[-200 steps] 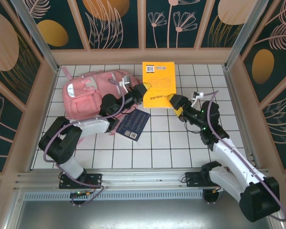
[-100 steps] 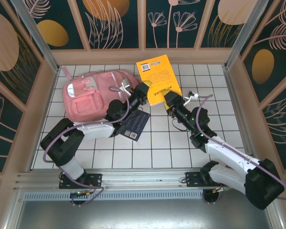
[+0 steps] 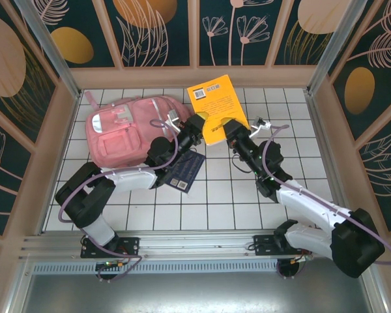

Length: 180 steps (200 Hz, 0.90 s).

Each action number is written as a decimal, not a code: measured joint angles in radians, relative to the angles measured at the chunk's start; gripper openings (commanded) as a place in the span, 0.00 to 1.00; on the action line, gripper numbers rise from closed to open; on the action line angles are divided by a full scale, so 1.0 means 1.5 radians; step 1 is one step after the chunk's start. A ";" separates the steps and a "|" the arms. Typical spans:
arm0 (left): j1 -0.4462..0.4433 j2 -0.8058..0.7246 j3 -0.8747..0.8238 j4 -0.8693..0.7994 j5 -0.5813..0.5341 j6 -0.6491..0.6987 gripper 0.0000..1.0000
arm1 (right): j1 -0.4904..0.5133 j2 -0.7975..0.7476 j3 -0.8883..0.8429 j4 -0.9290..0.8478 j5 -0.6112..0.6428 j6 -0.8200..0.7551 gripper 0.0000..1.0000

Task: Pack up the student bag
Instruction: Pass the book.

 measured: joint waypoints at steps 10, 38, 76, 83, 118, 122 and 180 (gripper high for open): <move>0.001 0.001 0.000 0.000 -0.002 -0.005 0.00 | -0.002 0.005 0.002 0.002 -0.003 0.003 0.00; 0.002 0.001 -0.001 -0.003 -0.001 -0.007 0.39 | -0.008 0.002 0.005 -0.010 -0.010 -0.004 0.00; 0.007 -0.056 -0.018 -0.127 0.034 0.074 0.57 | -0.083 -0.054 0.011 -0.161 -0.012 -0.039 0.00; 0.011 -0.078 -0.016 -0.177 0.037 0.107 0.57 | -0.102 -0.067 0.012 -0.194 -0.012 -0.048 0.00; 0.076 -0.164 0.089 -0.475 0.030 0.275 0.58 | -0.169 -0.088 0.033 -0.389 -0.013 -0.127 0.00; 0.091 -0.167 0.100 -0.497 0.033 0.287 0.58 | -0.170 -0.087 0.038 -0.411 -0.014 -0.139 0.00; 0.283 -0.072 0.252 -0.774 0.051 0.427 0.58 | -0.167 -0.065 0.089 -0.564 -0.053 -0.247 0.00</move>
